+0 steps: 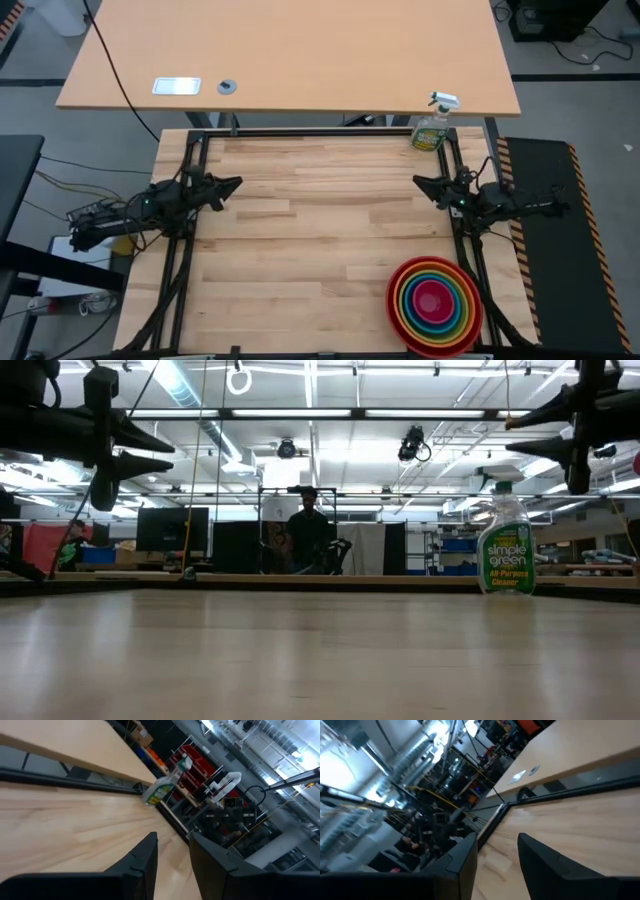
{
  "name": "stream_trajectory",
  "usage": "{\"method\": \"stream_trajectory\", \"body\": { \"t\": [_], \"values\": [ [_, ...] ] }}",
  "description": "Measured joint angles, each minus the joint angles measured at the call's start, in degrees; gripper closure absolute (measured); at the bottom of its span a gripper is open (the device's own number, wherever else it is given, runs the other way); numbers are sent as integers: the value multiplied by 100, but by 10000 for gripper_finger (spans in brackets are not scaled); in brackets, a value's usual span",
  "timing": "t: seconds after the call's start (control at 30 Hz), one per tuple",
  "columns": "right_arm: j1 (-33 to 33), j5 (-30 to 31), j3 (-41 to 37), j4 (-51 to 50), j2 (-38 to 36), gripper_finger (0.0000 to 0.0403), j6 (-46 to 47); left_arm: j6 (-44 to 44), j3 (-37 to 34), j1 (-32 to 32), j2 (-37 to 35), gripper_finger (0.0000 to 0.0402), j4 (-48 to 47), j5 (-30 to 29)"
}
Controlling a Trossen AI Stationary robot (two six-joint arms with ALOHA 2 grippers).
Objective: Nest bowls inside each other
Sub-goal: Return to Home Position
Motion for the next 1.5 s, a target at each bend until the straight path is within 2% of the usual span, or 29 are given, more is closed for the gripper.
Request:
{"method": "stream_trajectory", "body": {
  "t": [0.23,0.43,0.63,0.7,0.77,0.83,0.9,0.97,1.03,1.13,1.5],
  "values": [
    [0,2,-1048,1570,-1,254,222,-352,-1,0,2,287,-411,389],
    [0,18,-1040,1809,48,254,301,-404,-1,-1,15,287,-679,375],
    [0,-426,-1040,1805,48,254,140,-216,-1,0,15,287,-731,371],
    [0,-608,-1040,1792,48,254,-398,209,-1,-1,15,287,-787,358],
    [0,-740,-1040,1669,48,254,-1327,1120,-1,0,15,287,-980,354],
    [0,-753,-1038,1366,48,253,-2879,2219,-1,0,15,287,-1202,354],
    [0,-741,-1038,1303,104,253,-4837,3019,-1,0,15,287,-1294,356],
    [0,-719,-1036,1388,133,253,-6367,3491,-1,0,15,287,-1296,354],
    [0,-719,-1036,1383,135,254,-7362,3650,-1,-1,15,287,-1297,355],
    [0,-719,-1036,1374,136,253,-7915,3576,-1,0,15,287,-1297,354],
    [0,-708,-1036,1380,136,254,-7845,3561,-1,-1,15,287,-1297,356]
  ]
}}
